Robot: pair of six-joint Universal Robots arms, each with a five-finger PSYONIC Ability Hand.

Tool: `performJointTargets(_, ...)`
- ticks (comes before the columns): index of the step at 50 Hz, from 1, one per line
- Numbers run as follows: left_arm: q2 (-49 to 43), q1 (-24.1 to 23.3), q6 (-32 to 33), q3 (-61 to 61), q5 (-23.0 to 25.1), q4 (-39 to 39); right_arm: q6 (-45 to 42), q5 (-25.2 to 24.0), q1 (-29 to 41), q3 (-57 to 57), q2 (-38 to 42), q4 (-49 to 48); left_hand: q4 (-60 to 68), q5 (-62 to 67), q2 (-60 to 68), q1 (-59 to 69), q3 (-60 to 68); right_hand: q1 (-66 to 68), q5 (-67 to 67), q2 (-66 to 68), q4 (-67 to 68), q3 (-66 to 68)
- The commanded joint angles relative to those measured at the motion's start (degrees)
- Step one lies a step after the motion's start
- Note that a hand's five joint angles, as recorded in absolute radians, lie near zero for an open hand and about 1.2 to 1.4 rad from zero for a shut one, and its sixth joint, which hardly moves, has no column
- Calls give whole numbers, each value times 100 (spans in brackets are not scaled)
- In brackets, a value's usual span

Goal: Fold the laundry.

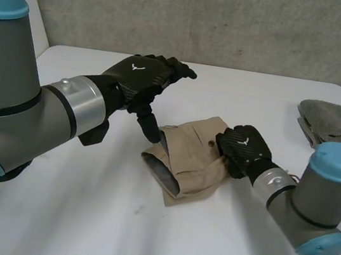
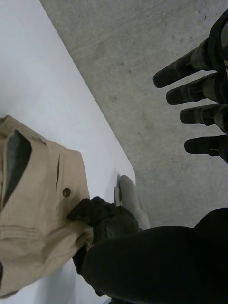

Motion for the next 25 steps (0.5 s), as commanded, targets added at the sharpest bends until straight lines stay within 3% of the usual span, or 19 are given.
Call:
performJointTargets(1,-31,7,-21,0,0,1,-101,-308,-118,51,-129,573,58,-74,198,245,17,2758,1700,1424,1199,1299)
performJointTargets(7,-40,7,-21,-9,0,1,-127,-387,-197,25,-147,599,58,-74,198,245,17,2758,1700,1424,1199,1299)
performJointTargets(8,-40,7,-21,0,0,1,-153,-387,-215,25,-130,634,58,-74,198,245,17,1864,807,530,305,406)
performJointTargets(10,-40,7,-21,0,0,1,-276,-378,-250,95,-103,634,58,-74,198,245,17,-1690,-2748,-3024,-3249,-3149)
performJointTargets(25,-58,7,-21,-9,0,1,-716,-343,-329,368,-174,643,58,-74,198,245,17,-2332,-3390,-3666,-3891,-3791)
